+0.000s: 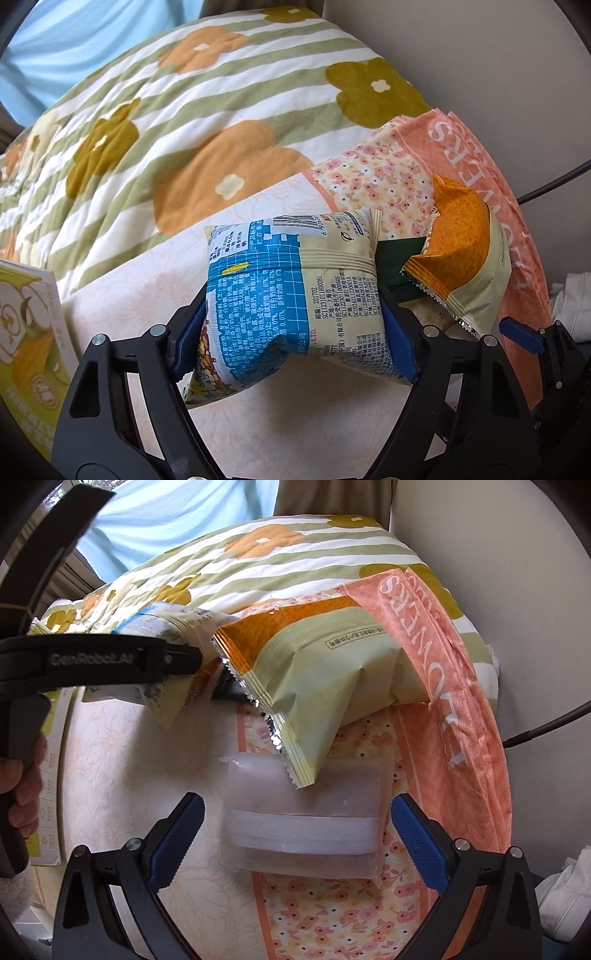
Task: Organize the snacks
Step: 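Grasp the blue-white snack bag with the left tool while the right tool grasps the white translucent pack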
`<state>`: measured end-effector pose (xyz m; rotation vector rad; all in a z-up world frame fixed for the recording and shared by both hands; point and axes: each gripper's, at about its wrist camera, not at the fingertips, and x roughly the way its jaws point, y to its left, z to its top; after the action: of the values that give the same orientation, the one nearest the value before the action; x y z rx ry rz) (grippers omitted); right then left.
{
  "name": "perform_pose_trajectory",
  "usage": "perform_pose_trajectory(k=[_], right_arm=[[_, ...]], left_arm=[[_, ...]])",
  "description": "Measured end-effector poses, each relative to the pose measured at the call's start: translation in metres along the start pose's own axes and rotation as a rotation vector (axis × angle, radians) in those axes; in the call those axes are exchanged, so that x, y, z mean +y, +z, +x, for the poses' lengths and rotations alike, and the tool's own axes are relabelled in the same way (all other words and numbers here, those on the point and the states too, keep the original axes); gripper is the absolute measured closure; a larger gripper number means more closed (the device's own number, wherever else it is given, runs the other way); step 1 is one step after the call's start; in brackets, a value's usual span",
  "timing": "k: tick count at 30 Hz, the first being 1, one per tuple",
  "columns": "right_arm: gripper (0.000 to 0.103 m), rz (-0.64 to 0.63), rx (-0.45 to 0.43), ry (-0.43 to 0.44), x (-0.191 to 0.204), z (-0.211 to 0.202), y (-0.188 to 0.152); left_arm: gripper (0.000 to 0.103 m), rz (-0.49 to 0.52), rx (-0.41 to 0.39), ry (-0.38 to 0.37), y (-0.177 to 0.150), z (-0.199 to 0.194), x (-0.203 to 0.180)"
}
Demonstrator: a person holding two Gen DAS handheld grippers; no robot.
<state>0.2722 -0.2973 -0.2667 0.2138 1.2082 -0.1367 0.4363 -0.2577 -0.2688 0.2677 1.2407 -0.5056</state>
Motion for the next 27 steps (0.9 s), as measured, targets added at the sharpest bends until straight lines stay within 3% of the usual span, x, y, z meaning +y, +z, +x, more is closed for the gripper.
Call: perform_pose_trajectory(k=[15,22,27], right_arm=[[0.003,-0.003,0.028,-0.034,-0.001,0.023,0.003],[0.026,-0.043,0.004,-0.043,0.010,0.016,-0.011],[0.032,-0.042,-0.005,-0.033,0.010,0.009,-0.015]], left_arm=[[0.024,-0.013,-0.021,0.015,-0.004,-0.018,0.001],[0.024,-0.039,-0.031,0.032,-0.012,-0.028,0.008],[0.024,-0.062,-0.044,0.043,-0.019,-0.036,0.012]])
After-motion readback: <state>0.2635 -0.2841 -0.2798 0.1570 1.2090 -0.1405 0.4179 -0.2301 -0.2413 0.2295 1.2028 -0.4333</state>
